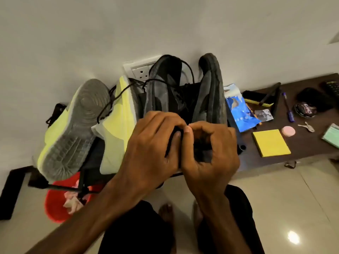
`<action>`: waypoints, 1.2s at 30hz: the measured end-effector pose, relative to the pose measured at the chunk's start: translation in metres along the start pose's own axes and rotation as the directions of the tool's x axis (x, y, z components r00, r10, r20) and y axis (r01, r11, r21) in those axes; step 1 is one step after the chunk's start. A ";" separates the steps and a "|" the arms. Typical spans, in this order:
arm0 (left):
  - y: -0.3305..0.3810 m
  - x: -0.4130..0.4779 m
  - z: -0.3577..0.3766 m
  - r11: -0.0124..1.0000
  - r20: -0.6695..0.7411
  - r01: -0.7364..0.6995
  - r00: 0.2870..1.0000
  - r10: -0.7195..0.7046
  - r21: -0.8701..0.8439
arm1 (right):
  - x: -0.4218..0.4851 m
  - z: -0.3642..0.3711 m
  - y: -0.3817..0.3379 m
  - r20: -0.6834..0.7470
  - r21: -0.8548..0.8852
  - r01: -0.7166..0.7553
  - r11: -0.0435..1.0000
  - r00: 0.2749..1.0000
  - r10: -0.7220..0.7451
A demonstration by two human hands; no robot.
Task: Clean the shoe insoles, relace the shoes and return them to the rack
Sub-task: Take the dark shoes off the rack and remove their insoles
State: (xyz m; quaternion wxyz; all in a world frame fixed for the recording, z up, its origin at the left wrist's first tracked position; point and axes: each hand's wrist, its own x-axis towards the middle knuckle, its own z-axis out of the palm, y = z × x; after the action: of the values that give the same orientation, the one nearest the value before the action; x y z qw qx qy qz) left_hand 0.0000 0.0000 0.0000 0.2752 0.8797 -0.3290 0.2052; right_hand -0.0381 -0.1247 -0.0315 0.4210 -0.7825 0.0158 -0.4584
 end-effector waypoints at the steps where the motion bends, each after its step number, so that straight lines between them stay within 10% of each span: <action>1: 0.006 -0.007 0.000 0.999 -0.028 -0.031 0.999 0.032 0.014 | -0.007 -0.006 -0.004 -0.015 -0.002 0.002 1.000 1.000 -0.002; 13: 0.078 -0.126 -0.010 0.950 0.115 0.308 0.943 -0.313 0.053 | -0.090 -0.076 -0.075 0.248 -0.122 -0.341 0.932 0.899 0.361; 23: 0.021 -0.135 0.075 0.752 0.314 0.657 0.704 -0.636 0.051 | -0.114 -0.020 0.028 0.478 -0.447 -0.371 0.814 0.670 0.568; 36: -0.014 -0.102 0.147 0.805 0.389 0.585 0.723 -0.571 0.094 | -0.087 0.022 0.097 0.484 -0.683 -0.228 0.694 0.569 0.664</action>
State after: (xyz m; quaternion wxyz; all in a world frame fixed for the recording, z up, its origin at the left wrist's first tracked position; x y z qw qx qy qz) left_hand -0.0349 -0.0342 -0.1722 0.2677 0.9559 -0.0910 -0.0800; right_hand -0.0374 -0.1376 -0.1630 0.2564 -0.9466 0.1931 0.0300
